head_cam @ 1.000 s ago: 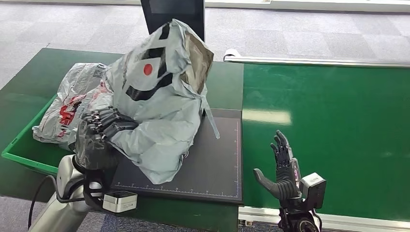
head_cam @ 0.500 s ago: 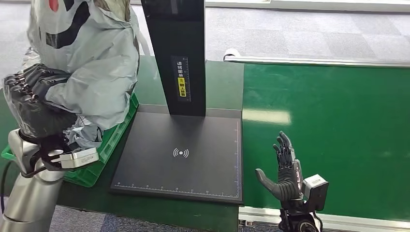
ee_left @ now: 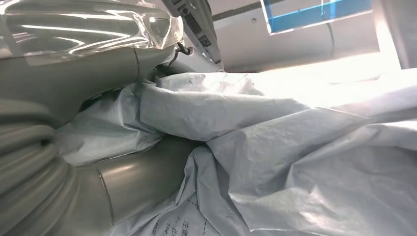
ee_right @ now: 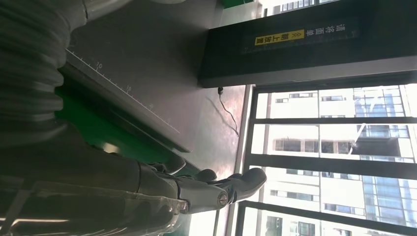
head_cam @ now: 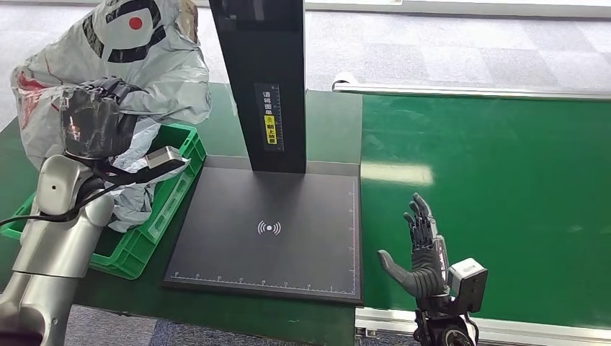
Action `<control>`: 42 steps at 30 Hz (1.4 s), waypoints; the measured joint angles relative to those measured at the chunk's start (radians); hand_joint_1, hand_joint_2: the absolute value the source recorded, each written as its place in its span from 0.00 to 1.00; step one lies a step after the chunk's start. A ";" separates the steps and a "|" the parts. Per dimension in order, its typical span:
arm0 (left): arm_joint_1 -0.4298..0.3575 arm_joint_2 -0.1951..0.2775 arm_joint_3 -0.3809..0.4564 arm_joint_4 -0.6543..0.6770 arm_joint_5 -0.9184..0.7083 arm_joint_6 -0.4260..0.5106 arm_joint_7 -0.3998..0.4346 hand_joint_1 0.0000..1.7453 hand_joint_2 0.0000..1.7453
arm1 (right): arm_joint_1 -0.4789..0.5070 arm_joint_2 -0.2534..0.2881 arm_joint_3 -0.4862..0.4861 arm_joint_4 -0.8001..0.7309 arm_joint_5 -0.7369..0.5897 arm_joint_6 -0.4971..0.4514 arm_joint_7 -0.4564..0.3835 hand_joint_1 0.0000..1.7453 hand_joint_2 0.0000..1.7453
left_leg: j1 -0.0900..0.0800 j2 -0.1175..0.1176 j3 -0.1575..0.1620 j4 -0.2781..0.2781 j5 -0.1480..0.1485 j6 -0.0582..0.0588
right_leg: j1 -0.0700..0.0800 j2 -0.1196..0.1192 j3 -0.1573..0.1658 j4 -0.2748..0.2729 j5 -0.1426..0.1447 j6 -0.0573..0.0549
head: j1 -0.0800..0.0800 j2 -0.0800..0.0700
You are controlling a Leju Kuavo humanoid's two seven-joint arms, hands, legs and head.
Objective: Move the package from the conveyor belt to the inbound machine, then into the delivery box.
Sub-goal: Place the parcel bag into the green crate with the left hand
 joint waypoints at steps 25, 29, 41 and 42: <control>-0.012 0.140 0.151 0.346 -0.210 -0.147 0.267 0.00 1.00 | 0.005 0.000 -0.001 -0.008 0.038 0.021 0.039 0.00 1.00 | 0.001 0.000 -0.002 0.000 0.000 -0.001 | 0.001 0.000 -0.002 0.000 0.000 0.000 | 0.000 0.000; -0.009 0.143 0.172 0.352 -0.210 -0.148 0.269 0.00 1.00 | 0.005 0.002 -0.001 -0.008 0.042 0.021 0.040 0.00 1.00 | 0.001 0.000 -0.002 0.000 0.000 -0.001 | 0.001 0.000 -0.002 0.000 0.000 0.000 | 0.000 0.000; 0.060 0.107 0.212 0.184 0.382 -0.337 -0.034 0.00 1.00 | 0.005 0.000 -0.004 -0.008 0.036 0.020 0.041 0.00 1.00 | 0.001 0.000 -0.002 0.000 0.000 -0.001 | 0.001 0.000 -0.003 0.000 0.000 0.000 | 0.000 0.000; 0.076 0.099 0.211 0.148 0.469 -0.362 -0.080 0.00 1.00 | 0.005 0.000 -0.006 -0.008 0.033 0.019 0.041 0.00 1.00 | 0.001 0.000 -0.002 0.000 0.000 0.000 | 0.001 0.000 -0.003 0.000 0.000 0.000 | 0.000 0.000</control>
